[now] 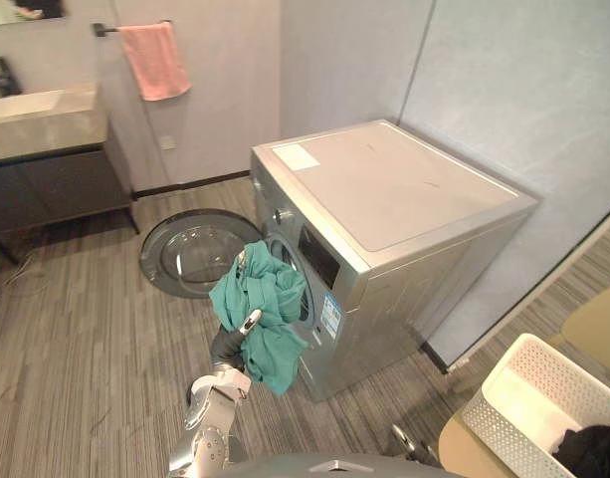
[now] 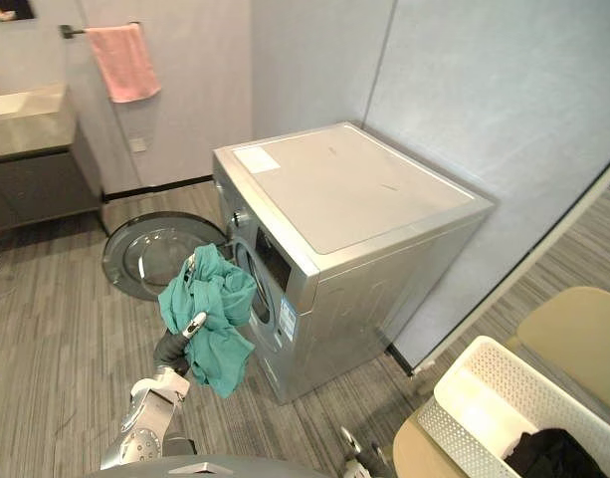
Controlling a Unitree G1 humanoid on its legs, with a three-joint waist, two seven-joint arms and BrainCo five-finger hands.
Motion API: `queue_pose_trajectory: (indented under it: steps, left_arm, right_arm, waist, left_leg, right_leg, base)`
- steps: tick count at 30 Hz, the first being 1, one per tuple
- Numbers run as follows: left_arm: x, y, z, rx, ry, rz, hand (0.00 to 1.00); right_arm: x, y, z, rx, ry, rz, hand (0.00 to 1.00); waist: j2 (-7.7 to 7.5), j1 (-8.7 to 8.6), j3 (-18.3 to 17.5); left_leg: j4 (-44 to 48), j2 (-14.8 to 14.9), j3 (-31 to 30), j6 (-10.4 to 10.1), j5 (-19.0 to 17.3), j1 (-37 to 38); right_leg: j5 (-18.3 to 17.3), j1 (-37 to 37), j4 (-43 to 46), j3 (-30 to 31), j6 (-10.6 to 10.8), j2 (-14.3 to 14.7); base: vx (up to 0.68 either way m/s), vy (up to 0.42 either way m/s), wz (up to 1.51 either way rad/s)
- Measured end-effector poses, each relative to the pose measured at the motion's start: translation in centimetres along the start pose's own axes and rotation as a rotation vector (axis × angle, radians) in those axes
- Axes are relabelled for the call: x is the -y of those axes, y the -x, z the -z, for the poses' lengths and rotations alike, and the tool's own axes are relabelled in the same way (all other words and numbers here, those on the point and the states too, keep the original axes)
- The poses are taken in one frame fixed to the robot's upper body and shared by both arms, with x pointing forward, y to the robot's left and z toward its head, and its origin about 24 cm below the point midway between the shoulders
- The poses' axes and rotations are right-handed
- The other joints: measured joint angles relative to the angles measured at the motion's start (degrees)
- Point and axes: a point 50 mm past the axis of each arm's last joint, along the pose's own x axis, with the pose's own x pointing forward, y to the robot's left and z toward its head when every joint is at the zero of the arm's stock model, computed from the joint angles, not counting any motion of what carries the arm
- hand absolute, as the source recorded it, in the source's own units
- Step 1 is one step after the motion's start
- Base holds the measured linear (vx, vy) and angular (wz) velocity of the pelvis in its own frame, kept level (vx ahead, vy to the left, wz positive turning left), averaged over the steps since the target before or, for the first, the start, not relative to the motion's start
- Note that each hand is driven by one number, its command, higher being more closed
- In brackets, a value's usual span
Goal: Pick up the laundry basket with both hands and put the clothes into the washing machine.
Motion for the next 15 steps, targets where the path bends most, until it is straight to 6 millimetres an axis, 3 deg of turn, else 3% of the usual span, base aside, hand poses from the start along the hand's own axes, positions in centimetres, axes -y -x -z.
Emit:
queue_pose_trajectory:
  steps: [2,4,5,6,7,8,9,10,11,13,14,15]
  left_arm:
    - [-0.6,0.1,0.6,-0.025,0.001,-0.029,1.0]
    - [-1.2,0.3,1.1,-0.047,0.003,-0.056,1.0]
    - [-1.6,0.4,1.4,-0.06,0.005,-0.073,1.0]
    - [-1.7,0.5,1.7,-0.067,0.009,-0.081,1.0]
    - [-2.0,0.7,2.2,-0.084,0.019,-0.099,1.0]
    - [-3.1,1.1,1.9,-0.086,0.006,-0.143,1.0]
    - [-4.0,1.5,1.3,-0.074,-0.011,-0.174,1.0]
    - [-4.5,1.6,0.7,-0.061,-0.031,-0.186,1.0]
    - [-4.6,1.6,0.5,-0.062,-0.04,-0.182,1.0]
    - [-3.8,1.3,0.1,-0.05,-0.055,-0.142,1.0]
    - [-3.5,1.2,0.1,-0.049,-0.057,-0.127,1.0]
    - [-2.9,0.9,0.3,-0.056,-0.059,-0.103,1.0]
  right_arm:
    - [-0.9,-0.3,-0.5,0.011,0.003,-0.025,0.0]
    - [-1.1,-0.6,-0.6,0.01,0.009,-0.025,0.0]
    - [-0.1,-0.5,-0.3,-0.012,0.023,0.009,0.0]
    - [0.6,-0.4,0.0,-0.023,0.021,0.032,0.0]
    - [2.3,0.0,0.6,-0.052,0.009,0.09,0.0]
    - [2.8,0.5,2.3,-0.11,-0.022,0.121,0.0]
    - [3.3,1.0,3.7,-0.151,-0.052,0.144,0.0]
    - [3.8,1.6,4.8,-0.185,-0.062,0.167,0.0]
    - [4.3,1.8,5.0,-0.193,-0.063,0.183,0.0]
    - [5.8,2.6,5.6,-0.21,-0.072,0.234,0.0]
    - [5.9,2.6,5.6,-0.21,-0.069,0.237,0.0]
    - [6.0,2.7,5.4,-0.203,-0.071,0.238,0.0]
  waist:
    - [-0.19,0.13,0.0]
    - [-0.6,0.11,0.1]
    - [-0.54,-0.21,0.1]
    - [-0.37,-0.31,0.1]
    - [0.1,-0.36,-0.2]
    - [-1.61,-0.7,-0.5]
    - [-3.49,-1.45,-1.2]
    - [-5.1,-1.7,-1.6]
    - [-5.14,-1.64,-1.6]
    - [-4.99,-2.03,-1.8]
    - [-4.77,-1.99,-1.9]
    - [-3.78,-2.1,-2.5]
  left_leg:
    - [-13.9,-0.4,-3.1,0.3,-0.1,-0.1]
    - [-26.7,-1.1,-9.3,-1.0,1.4,0.0]
    - [-34.7,-1.5,-15.0,-1.4,3.3,0.9]
    - [-36.9,-1.5,-16.8,-1.2,3.5,1.5]
    - [-35.5,-2.6,-17.9,-9.2,8.2,2.0]
    - [-31.2,-4.6,-17.2,-10.1,6.7,1.4]
    - [-29.1,-5.3,-16.1,-10.1,5.0,1.2]
    - [-26.6,-5.8,-14.7,-9.6,2.9,1.1]
    - [-25.3,-5.9,-14.4,-9.5,2.2,1.1]
    - [-22.8,-7.7,-11.3,-7.0,-0.6,1.0]
    - [-22.8,-8.3,-10.4,-6.3,-1.0,1.0]
    - [-23.0,-8.9,-8.3,-5.2,-1.6,1.2]
  right_leg:
    - [0.0,0.0,-1.2,4.3,0.6,-2.3]
    - [-1.0,-0.1,-1.8,8.3,3.1,-5.2]
    - [-2.8,0.5,-1.7,10.4,6.3,-7.2]
    - [-3.6,1.0,-1.7,11.1,7.6,-7.9]
    - [-4.9,2.4,-1.5,12.9,9.4,-9.5]
    - [-4.5,2.4,-0.6,14.7,8.9,-11.4]
    - [-3.4,1.9,0.9,16.3,8.7,-11.8]
    - [0.2,1.2,2.1,17.4,8.8,-12.0]
    - [2.3,1.2,2.0,18.0,9.5,-12.1]
    - [9.4,-0.1,1.9,19.8,12.0,-14.6]
    - [11.1,-0.9,2.2,20.5,12.1,-15.3]
    - [15.3,-3.6,3.9,21.3,11.9,-16.1]
  base:
    - [0.29,0.344,-1.21]
    - [0.34,0.541,-1.07]
    - [0.33,0.596,-0.71]
    - [0.41,0.752,-0.75]
    - [0.29,0.531,-0.57]
    - [0.35,0.615,-0.5]
    - [0.34,0.526,-0.36]
    - [0.33,0.475,-0.24]
    - [0.29,0.411,-0.36]
    - [0.24,0.393,-0.38]
    - [0.16,0.332,-0.42]
    - [0.15,0.426,-0.69]
